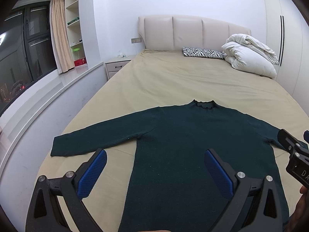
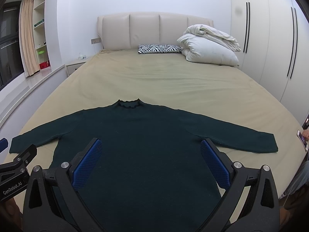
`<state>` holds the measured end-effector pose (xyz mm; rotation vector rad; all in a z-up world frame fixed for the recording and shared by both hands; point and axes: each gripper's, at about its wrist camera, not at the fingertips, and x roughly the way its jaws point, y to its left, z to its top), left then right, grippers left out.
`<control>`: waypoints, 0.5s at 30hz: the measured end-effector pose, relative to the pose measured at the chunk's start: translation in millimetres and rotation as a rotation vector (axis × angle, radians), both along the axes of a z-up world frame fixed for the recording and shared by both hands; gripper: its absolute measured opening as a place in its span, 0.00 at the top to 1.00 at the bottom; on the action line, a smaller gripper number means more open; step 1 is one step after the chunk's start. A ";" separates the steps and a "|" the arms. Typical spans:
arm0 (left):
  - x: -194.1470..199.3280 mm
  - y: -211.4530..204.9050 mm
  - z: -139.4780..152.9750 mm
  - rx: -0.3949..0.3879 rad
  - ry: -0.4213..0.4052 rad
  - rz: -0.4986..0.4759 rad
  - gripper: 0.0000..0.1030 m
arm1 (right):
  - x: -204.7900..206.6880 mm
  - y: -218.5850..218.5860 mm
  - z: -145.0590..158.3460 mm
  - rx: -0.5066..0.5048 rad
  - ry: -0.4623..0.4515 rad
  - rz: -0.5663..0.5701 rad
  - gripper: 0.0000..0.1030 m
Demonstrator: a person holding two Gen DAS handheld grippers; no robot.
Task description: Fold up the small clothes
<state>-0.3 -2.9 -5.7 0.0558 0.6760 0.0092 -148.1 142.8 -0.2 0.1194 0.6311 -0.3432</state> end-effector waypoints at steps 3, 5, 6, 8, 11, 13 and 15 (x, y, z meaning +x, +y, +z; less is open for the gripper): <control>-0.2 0.0 0.0 0.000 -0.001 0.000 0.00 | 0.8 0.8 -0.9 0.001 0.003 0.001 0.00; -0.2 0.0 -0.2 0.000 -0.001 0.000 0.00 | 1.0 0.1 -1.6 0.004 0.005 0.002 0.00; -0.2 0.0 -0.1 0.000 -0.001 0.000 0.00 | 1.4 -0.2 -1.9 0.005 0.007 0.002 0.00; 0.0 -0.1 -0.2 0.000 -0.001 0.000 0.00 | 2.0 -0.6 -2.6 0.006 0.009 0.002 0.00; -0.1 0.0 0.0 -0.001 -0.001 0.001 0.00 | 3.0 -1.4 -3.1 0.009 0.012 0.001 0.00; 0.1 1.0 -1.0 -0.001 0.000 0.002 0.00 | 3.1 -2.0 -3.0 0.011 0.012 0.001 0.00; -0.1 1.0 -0.6 0.000 -0.001 0.001 0.00 | 3.6 -2.1 -3.2 0.010 0.013 0.001 0.00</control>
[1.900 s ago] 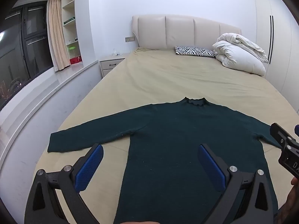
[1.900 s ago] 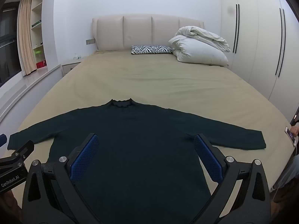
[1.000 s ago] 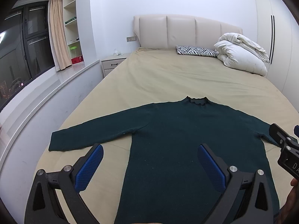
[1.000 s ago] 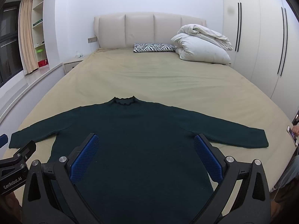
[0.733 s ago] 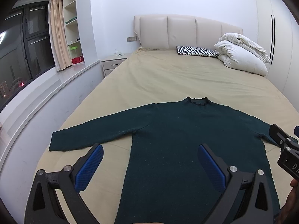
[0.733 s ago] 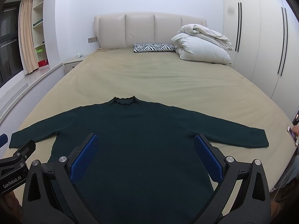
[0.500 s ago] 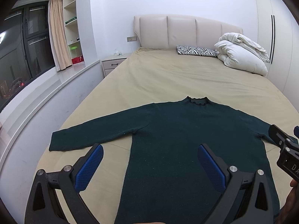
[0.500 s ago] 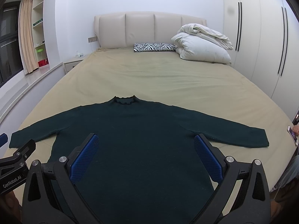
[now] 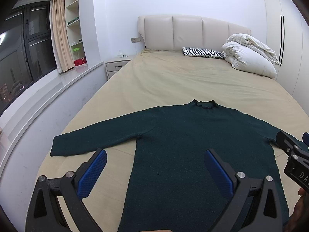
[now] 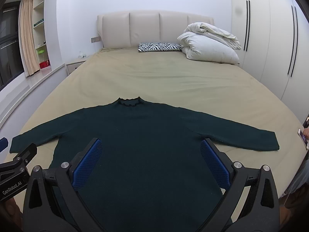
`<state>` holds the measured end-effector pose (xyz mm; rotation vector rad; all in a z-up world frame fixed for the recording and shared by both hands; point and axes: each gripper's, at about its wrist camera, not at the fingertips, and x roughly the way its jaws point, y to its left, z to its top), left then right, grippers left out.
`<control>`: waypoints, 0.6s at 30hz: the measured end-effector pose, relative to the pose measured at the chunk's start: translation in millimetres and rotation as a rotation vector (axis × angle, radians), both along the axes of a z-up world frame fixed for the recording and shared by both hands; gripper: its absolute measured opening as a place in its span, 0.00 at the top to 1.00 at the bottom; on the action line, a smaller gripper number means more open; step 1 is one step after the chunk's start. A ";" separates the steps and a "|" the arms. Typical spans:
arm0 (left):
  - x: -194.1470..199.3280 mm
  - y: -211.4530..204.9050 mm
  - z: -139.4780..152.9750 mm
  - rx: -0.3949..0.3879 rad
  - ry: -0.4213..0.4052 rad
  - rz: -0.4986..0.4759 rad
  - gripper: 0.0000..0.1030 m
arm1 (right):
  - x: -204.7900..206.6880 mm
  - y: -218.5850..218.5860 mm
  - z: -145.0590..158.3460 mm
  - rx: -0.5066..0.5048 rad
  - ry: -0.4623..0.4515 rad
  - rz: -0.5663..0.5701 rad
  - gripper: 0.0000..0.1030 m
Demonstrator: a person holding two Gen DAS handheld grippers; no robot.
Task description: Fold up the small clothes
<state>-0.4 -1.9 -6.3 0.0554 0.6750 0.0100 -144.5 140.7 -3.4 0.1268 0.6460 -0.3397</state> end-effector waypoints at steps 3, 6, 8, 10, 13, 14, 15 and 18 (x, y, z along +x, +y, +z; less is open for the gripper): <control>0.0 0.3 0.1 -0.002 0.001 0.000 0.00 | -0.3 0.7 -0.3 0.000 -0.001 0.000 0.00; 0.1 0.1 0.1 -0.001 0.001 0.000 0.00 | -0.3 1.1 -0.5 0.001 0.000 0.001 0.00; -0.1 0.2 -0.3 -0.001 0.001 0.000 0.00 | -0.4 1.3 -0.7 0.000 0.000 -0.001 0.00; 0.1 0.0 0.0 0.000 0.000 0.000 0.00 | -0.7 1.7 -1.0 0.000 0.000 -0.001 0.00; 0.1 0.1 0.2 0.000 0.001 0.000 0.00 | -0.8 1.9 -1.2 0.000 0.000 -0.002 0.00; 0.2 0.2 0.1 0.000 0.001 0.000 0.00 | -0.9 1.9 -1.2 0.001 0.000 -0.002 0.00; 0.1 0.3 0.3 0.000 0.001 -0.001 0.00 | -0.9 2.0 -1.3 0.001 0.000 -0.001 0.00; 0.2 0.3 0.2 0.000 0.001 0.000 0.00 | -0.6 2.6 -2.4 0.003 0.001 -0.001 0.00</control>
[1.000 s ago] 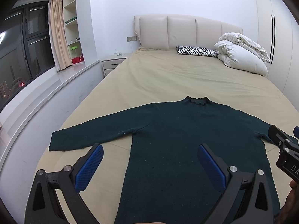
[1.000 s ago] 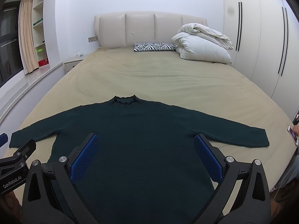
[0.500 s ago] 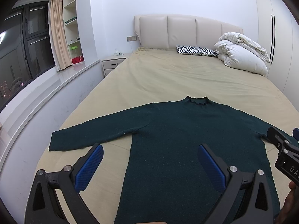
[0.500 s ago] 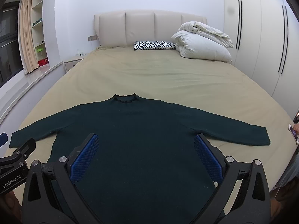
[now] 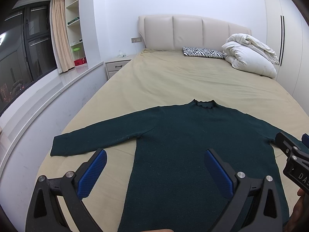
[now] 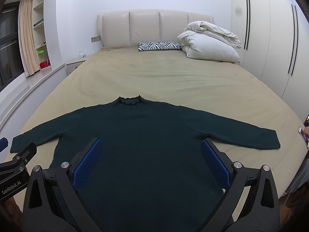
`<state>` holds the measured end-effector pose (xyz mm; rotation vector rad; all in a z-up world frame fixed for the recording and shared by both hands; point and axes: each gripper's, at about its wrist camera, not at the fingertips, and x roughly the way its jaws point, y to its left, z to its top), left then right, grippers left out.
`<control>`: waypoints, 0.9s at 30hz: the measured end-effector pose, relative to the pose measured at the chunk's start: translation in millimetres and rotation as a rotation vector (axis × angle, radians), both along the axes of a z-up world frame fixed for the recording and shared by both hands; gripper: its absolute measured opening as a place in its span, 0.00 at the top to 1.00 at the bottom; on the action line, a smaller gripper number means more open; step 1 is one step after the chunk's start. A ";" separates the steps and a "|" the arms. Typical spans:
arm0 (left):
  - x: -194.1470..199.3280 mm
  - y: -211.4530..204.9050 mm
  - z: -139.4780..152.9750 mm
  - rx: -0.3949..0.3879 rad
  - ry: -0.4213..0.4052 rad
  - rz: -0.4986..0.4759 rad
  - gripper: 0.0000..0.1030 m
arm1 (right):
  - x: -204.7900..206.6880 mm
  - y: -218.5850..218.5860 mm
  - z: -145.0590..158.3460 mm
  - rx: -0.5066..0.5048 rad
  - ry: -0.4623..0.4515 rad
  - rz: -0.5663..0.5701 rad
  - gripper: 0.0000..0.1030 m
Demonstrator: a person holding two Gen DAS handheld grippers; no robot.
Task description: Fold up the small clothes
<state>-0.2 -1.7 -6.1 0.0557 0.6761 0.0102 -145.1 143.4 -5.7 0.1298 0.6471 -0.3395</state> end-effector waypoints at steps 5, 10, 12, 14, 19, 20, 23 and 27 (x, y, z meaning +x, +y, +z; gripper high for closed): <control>0.4 1.2 -1.8 0.000 0.001 0.000 0.00 | 0.1 -0.1 -0.6 0.001 0.001 0.000 0.00; 1.1 5.0 -4.9 -0.002 0.004 0.003 0.00 | 0.8 0.6 -3.7 0.003 0.005 0.001 0.00; 1.5 5.4 -6.3 -0.001 0.005 0.004 0.00 | 1.1 0.2 -4.3 0.004 0.007 0.001 0.00; 1.5 5.5 -6.6 -0.001 0.006 0.004 0.00 | 1.5 -0.2 -4.8 0.006 0.007 0.001 0.00; 1.8 4.8 -8.5 0.002 0.007 0.004 0.00 | 3.5 -1.3 -6.9 0.009 0.013 0.003 0.00; 1.9 4.9 -9.4 0.003 0.008 0.005 0.00 | 3.8 -1.5 -7.4 0.009 0.015 0.002 0.00; 1.9 4.7 -11.1 0.000 0.011 0.006 0.00 | 5.4 -2.5 -9.2 0.013 0.019 0.002 0.00; 1.4 4.5 -11.0 -0.005 0.010 0.004 0.00 | 6.7 -5.0 -10.5 0.020 0.024 0.001 0.00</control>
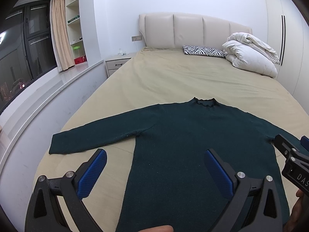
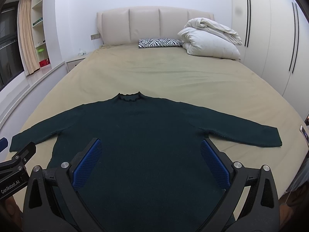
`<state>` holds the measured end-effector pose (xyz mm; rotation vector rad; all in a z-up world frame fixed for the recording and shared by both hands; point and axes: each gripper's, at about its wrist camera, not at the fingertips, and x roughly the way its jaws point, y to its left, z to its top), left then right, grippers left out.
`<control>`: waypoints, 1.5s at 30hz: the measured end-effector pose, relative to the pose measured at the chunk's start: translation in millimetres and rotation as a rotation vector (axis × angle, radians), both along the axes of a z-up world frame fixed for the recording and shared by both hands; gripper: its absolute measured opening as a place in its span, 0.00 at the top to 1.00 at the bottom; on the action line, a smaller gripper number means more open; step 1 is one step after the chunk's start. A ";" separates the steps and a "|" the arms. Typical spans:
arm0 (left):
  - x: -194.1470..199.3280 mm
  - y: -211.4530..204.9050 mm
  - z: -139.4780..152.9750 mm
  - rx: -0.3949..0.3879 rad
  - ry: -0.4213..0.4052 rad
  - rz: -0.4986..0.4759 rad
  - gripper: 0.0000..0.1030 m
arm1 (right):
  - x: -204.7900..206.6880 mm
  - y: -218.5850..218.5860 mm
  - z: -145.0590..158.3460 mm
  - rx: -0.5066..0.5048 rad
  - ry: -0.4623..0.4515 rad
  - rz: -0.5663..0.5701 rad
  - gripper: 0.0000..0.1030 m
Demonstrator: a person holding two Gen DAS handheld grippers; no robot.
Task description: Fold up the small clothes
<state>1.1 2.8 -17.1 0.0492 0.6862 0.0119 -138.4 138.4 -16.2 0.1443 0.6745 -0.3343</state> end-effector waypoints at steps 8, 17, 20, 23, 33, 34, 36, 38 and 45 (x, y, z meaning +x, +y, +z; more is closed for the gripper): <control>-2.7 -4.6 -3.4 -0.063 -0.006 -0.051 0.00 | 6.3 -16.9 -12.8 0.044 0.020 -0.007 0.00; 27.8 -11.4 -37.5 -0.171 0.152 -0.110 0.00 | -30.5 -174.0 -56.5 0.381 -0.064 -0.198 0.00; 44.1 -17.9 -51.4 -0.226 0.214 -0.114 0.00 | -64.6 -270.2 -89.3 0.561 -0.117 -0.403 0.00; 57.7 -29.1 -62.6 -0.286 0.232 -0.110 0.00 | -106.5 -357.9 -132.7 0.767 -0.208 -0.596 0.02; 104.4 -69.5 -92.0 -0.369 0.354 -0.136 0.00 | -137.0 -490.4 -199.2 0.947 -0.409 -0.721 0.17; 108.7 -73.5 -96.4 -0.364 0.363 -0.146 0.00 | -132.6 -498.5 -203.2 0.953 -0.415 -0.722 0.25; 115.6 -78.9 -100.7 -0.335 0.367 -0.147 0.00 | -124.4 -516.2 -208.5 0.956 -0.400 -0.737 0.40; 121.7 -79.9 -105.1 -0.349 0.373 -0.158 0.00 | -113.6 -536.6 -210.1 0.929 -0.364 -0.731 0.68; 144.9 -56.4 -110.5 -0.500 0.392 -0.170 0.06 | -32.7 -531.7 -148.1 0.736 -0.227 -0.639 0.90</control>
